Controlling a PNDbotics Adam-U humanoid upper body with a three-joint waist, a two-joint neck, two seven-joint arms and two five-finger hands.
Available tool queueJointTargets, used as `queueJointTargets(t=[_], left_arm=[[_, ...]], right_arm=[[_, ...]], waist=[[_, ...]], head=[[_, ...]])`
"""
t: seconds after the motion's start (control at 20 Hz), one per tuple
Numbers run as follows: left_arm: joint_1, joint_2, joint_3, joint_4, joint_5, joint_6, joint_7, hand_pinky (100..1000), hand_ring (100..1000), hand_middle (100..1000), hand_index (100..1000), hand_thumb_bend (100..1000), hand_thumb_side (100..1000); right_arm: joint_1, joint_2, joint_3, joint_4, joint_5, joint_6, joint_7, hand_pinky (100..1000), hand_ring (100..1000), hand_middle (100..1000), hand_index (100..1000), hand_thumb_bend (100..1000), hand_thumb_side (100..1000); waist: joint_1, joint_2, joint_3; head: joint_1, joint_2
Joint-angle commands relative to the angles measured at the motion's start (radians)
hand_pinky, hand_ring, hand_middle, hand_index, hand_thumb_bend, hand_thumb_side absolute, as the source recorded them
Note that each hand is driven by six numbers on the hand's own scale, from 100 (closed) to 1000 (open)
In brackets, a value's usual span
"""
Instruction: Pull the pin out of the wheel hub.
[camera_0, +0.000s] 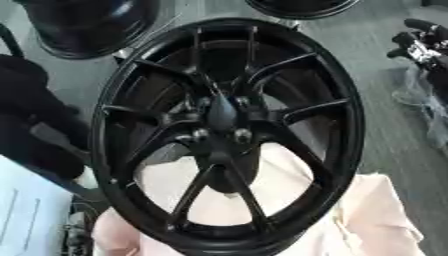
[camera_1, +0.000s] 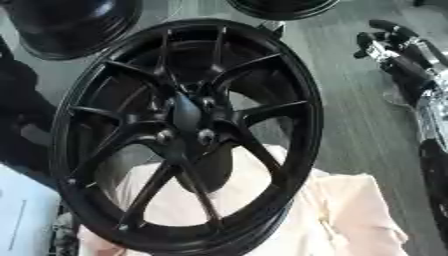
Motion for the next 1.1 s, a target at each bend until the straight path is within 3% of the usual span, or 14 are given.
queueJointTargets(t=[0.05,0.35,0.45,0.5,0.55,0.65,0.7,0.9,1.1], left_arm=[[-0.01,0.05,0.023,0.0,-0.026,0.008,0.002,930,895,839,958,447,676],[-0.018,0.04,0.024,0.004,-0.008,0.019,0.018,916,885,824,946,405,604],[-0.021,0.033,0.031,0.005,0.03,0.029,0.05,897,868,805,935,226,529],[-0.024,0.029,0.04,0.006,0.052,0.043,0.09,863,836,780,922,105,381],[-0.023,0.024,0.048,0.004,0.076,0.061,0.149,858,831,764,907,100,363],[-0.013,-0.007,0.074,-0.008,0.17,0.105,0.31,815,796,716,830,100,420],[-0.003,-0.028,0.087,-0.02,0.233,0.131,0.4,798,783,700,803,100,531],[0.056,-0.173,0.133,-0.129,0.487,0.24,0.704,771,766,678,774,100,567],[0.079,-0.205,0.136,-0.211,0.553,0.305,0.808,771,766,678,774,100,567]], right_arm=[[-0.014,-0.037,-0.008,-0.013,-0.006,-0.002,-0.002,955,645,678,872,360,372],[-0.016,-0.037,-0.008,-0.013,-0.007,-0.001,-0.001,956,645,679,872,358,373],[-0.016,-0.036,-0.008,-0.013,-0.007,-0.001,-0.001,956,645,679,872,358,374],[-0.016,-0.036,-0.008,-0.013,-0.007,-0.001,-0.001,956,646,679,872,360,376],[-0.016,-0.036,-0.008,-0.013,-0.007,-0.001,-0.001,956,646,679,872,358,373],[-0.017,-0.034,-0.009,-0.013,-0.008,-0.001,-0.001,956,646,679,872,359,371],[-0.017,-0.033,-0.01,-0.013,-0.009,-0.001,-0.002,956,646,679,872,360,370],[-0.02,-0.028,-0.012,-0.014,-0.012,0.0,-0.004,956,646,679,872,360,368],[-0.021,-0.027,-0.012,-0.014,-0.014,0.0,-0.005,956,646,679,872,360,368]], waist=[[-0.003,-0.016,0.0],[-0.002,-0.016,-0.003],[-0.003,-0.016,-0.002],[-0.004,-0.016,-0.002],[-0.005,-0.016,-0.002],[-0.007,-0.015,-0.001],[-0.008,-0.015,-0.001],[-0.016,-0.014,-0.001],[-0.018,-0.013,-0.002]], head=[[0.0,-0.008],[-0.001,-0.003],[-0.001,-0.003],[-0.001,-0.003],[-0.001,-0.003],[-0.001,-0.002],[-0.002,-0.002],[-0.004,-0.004],[-0.003,-0.005]])
